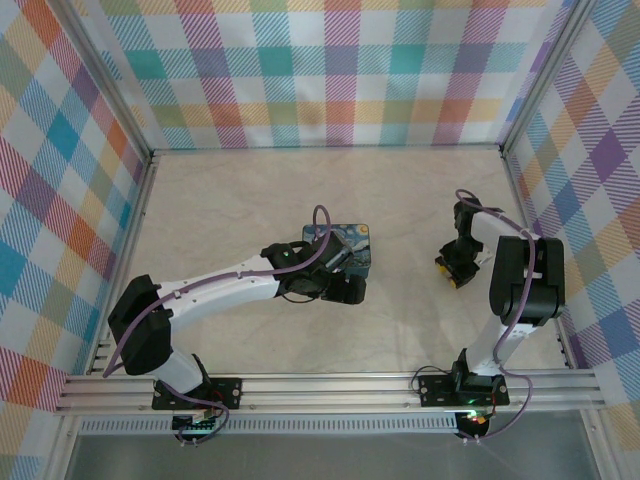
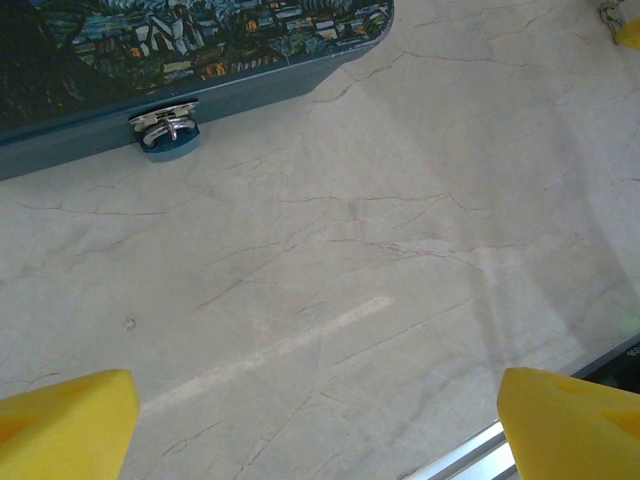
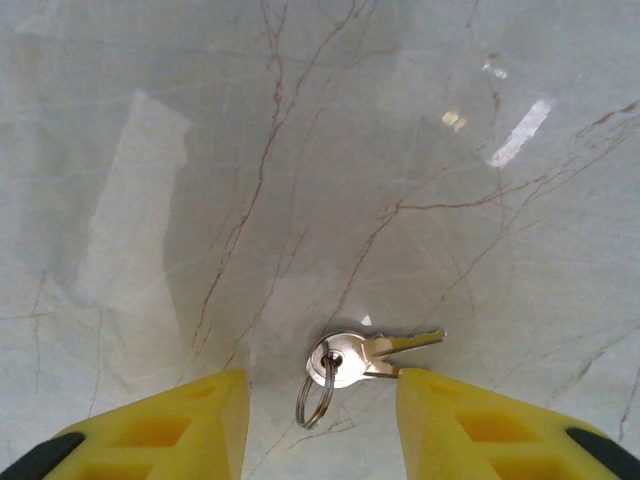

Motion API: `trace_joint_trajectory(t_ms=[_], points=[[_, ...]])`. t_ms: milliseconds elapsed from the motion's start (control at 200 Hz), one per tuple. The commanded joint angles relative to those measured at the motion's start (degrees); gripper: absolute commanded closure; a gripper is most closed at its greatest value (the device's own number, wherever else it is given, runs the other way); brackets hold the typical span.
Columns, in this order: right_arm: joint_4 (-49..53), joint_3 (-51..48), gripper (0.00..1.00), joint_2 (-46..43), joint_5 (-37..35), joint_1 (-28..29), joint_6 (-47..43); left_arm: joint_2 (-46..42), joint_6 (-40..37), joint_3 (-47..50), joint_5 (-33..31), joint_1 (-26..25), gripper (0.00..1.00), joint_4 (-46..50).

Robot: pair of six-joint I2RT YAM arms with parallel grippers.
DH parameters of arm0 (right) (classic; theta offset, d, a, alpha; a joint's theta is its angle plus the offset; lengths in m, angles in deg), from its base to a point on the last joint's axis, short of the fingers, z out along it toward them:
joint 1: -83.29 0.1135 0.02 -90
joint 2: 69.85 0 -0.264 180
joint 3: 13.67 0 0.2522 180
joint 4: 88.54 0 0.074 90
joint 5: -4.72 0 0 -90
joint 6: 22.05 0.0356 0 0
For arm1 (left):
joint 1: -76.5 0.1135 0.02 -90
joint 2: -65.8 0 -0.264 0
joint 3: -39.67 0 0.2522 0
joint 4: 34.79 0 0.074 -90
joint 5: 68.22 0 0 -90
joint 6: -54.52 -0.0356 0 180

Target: Unlock a padlock with a key

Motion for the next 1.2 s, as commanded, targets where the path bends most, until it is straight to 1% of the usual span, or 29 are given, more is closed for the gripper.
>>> trace_joint_trajectory(t_ms=[0,60,120,180,220,305,320,365,375,415,475,510,540,715,835,910,1070,1195], points=[[1.1,0.8,0.57,1.2,-1.3,-0.4,-0.2,0.7,0.5,-0.5,-0.8,-0.9,0.08,0.6],[1.0,0.9,0.57,1.6,-1.3,-0.5,-0.3,0.9,0.5,-0.6,-0.8,-0.9,0.08,0.6],[0.7,0.8,0.64,2.1,-0.9,-0.5,-0.5,0.9,0.6,-0.6,-0.8,-0.9,0.08,0.6],[0.4,0.8,0.66,2.4,-0.8,-0.5,-0.6,0.8,0.6,-0.5,-0.9,-0.9,0.08,0.6],[0.1,0.7,0.72,2.6,-0.7,-0.5,-0.9,0.7,0.6,-0.4,-1.0,-0.9,0.08,0.6],[-0.1,0.7,0.77,2.7,-0.2,-0.4,-1.0,0.7,0.6,-0.4,-1.0,-0.9,0.08,0.6],[-0.1,0.7,0.79,2.7,-0.2,-0.5,-1.1,0.7,0.7,-0.4,-1.0,-1.0,0.08,0.6],[-0.3,0.5,0.84,2.6,0.0,-0.5,-1.2,0.7,0.7,-0.4,-1.0,-0.9,0.08,0.6],[-0.3,0.5,0.86,2.5,0.0,-0.5,-1.4,0.7,0.7,-0.4,-1.0,-1.0,0.08,0.6],[-0.3,0.5,0.89,2.3,0.2,-0.5,-1.5,0.7,0.7,-0.4,-1.1,-0.9,0.08,0.6],[-0.3,0.4,0.96,1.6,0.5,-0.4,-2.0,0.7,0.8,-0.4,-1.1,-1.0,0.08,0.5],[-0.2,0.3,0.97,1.3,0.6,-0.4,-2.2,0.6,0.8,-0.4,-1.2,-0.9,0.08,0.5],[-0.1,0.2,1.00,0.8,0.7,-0.5,-2.5,0.6,0.8,-0.4,-1.3,-0.9,0.08,0.4],[0.0,-0.3,1.00,-4.1,2.3,-0.5,-4.2,-0.4,0.9,0.2,-2.5,-0.8,0.08,0.3],[-0.9,-0.4,1.00,-9.5,6.0,-0.4,-6.2,-2.1,1.0,0.6,-4.2,-0.6,0.08,0.1],[-1.7,0.0,1.00,-12.9,9.0,-0.2,-8.0,-3.6,1.3,1.0,-4.4,0.5,0.07,-0.4],[-4.5,2.1,1.00,-19.2,17.6,1.1,-12.0,-7.5,2.1,2.0,-2.9,5.3,0.06,-2.3],[-6.7,4.9,1.00,-22.6,23.5,3.7,-13.9,-10.6,3.0,2.6,1.6,10.2,0.06,-5.0]])
